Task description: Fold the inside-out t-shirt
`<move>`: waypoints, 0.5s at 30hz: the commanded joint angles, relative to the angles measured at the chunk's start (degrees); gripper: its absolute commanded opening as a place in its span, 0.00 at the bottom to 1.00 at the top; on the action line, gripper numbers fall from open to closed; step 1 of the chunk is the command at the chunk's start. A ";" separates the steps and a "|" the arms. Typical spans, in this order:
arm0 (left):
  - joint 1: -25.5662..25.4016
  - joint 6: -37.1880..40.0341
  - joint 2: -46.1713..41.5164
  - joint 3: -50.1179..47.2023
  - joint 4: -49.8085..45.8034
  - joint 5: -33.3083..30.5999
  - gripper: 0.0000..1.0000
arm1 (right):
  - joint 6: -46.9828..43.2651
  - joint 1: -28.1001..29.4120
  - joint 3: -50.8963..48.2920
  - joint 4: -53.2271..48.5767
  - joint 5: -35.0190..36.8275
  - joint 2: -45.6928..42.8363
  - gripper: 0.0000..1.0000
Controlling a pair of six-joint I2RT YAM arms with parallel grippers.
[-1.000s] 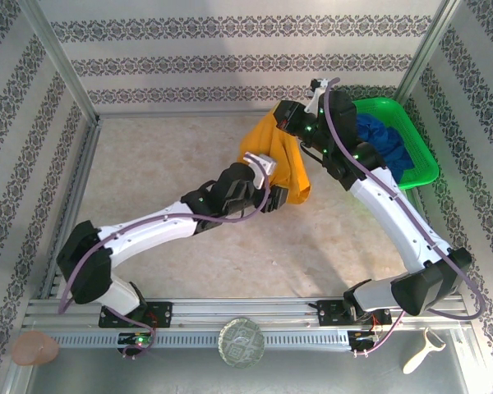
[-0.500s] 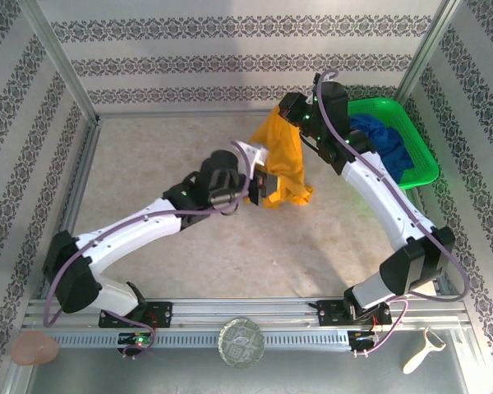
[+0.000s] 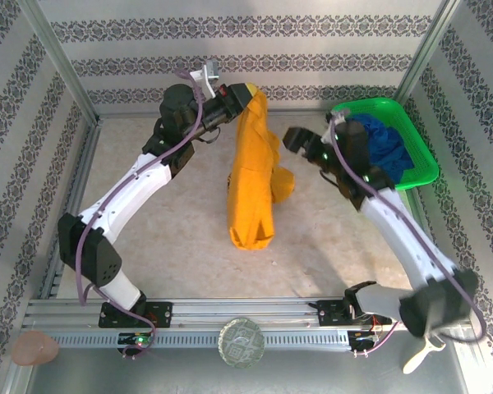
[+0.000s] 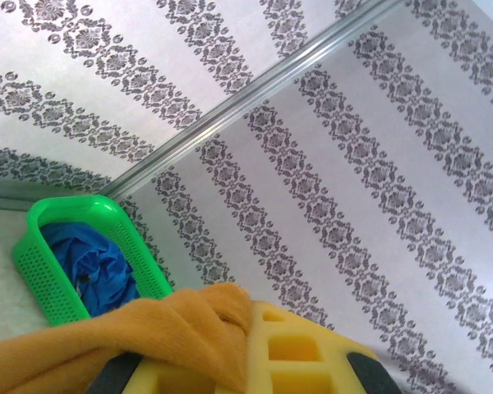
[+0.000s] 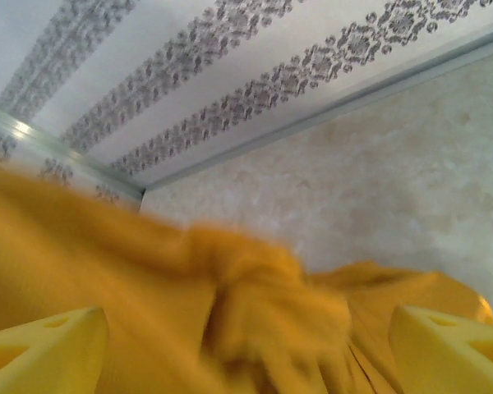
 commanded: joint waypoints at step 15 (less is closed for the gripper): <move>2.00 -1.69 2.90 18.28 -3.07 1.08 0.00 | -4.69 21.18 -26.58 24.31 10.67 -0.45 0.92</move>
